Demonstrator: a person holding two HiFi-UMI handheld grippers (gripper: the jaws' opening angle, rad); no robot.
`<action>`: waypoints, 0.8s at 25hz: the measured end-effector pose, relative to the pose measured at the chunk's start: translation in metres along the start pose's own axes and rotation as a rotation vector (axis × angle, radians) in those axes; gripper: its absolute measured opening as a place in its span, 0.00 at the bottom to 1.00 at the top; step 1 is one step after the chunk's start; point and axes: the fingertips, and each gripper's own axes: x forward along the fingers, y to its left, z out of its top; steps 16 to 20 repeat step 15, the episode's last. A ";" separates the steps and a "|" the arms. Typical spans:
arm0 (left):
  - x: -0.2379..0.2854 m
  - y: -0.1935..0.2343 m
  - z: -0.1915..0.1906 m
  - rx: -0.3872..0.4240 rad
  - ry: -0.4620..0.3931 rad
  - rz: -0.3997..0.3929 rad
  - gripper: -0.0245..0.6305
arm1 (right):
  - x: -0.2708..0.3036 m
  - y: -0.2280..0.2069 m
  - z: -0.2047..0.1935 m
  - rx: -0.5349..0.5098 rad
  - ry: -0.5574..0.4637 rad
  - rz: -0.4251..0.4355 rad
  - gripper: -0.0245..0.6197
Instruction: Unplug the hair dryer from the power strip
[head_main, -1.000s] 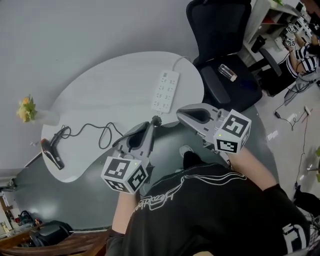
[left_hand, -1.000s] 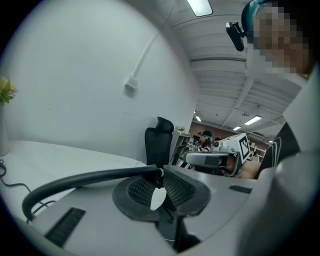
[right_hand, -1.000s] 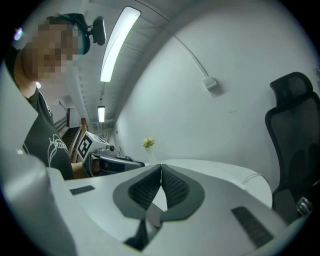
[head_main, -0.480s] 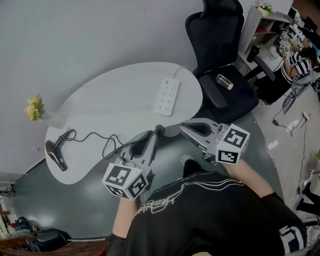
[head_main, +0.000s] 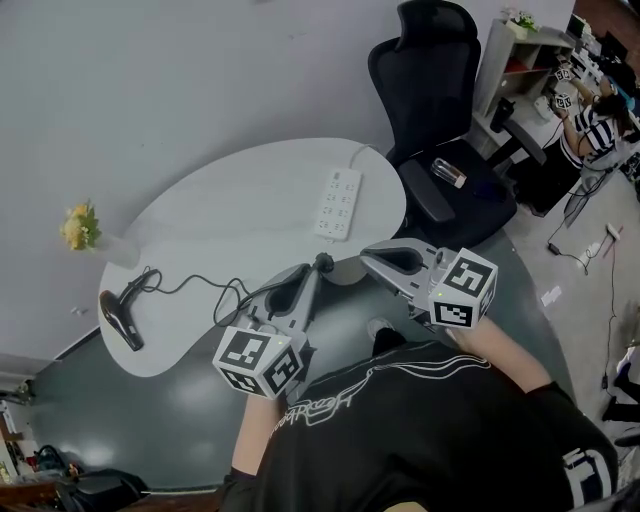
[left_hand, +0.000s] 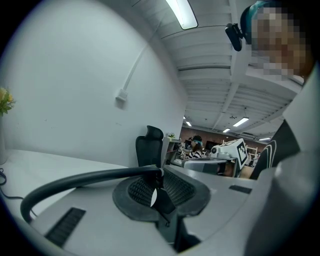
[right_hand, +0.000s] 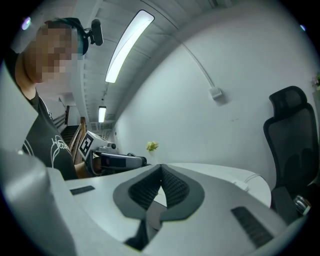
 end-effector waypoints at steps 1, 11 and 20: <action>0.000 0.000 0.000 0.002 0.001 -0.001 0.10 | 0.000 -0.001 0.000 0.001 0.002 -0.005 0.03; 0.003 0.003 -0.005 -0.011 0.016 0.002 0.10 | 0.005 -0.007 -0.006 0.014 0.033 -0.016 0.03; 0.005 0.004 -0.006 -0.010 0.015 0.007 0.10 | 0.005 -0.009 -0.010 0.017 0.037 -0.010 0.03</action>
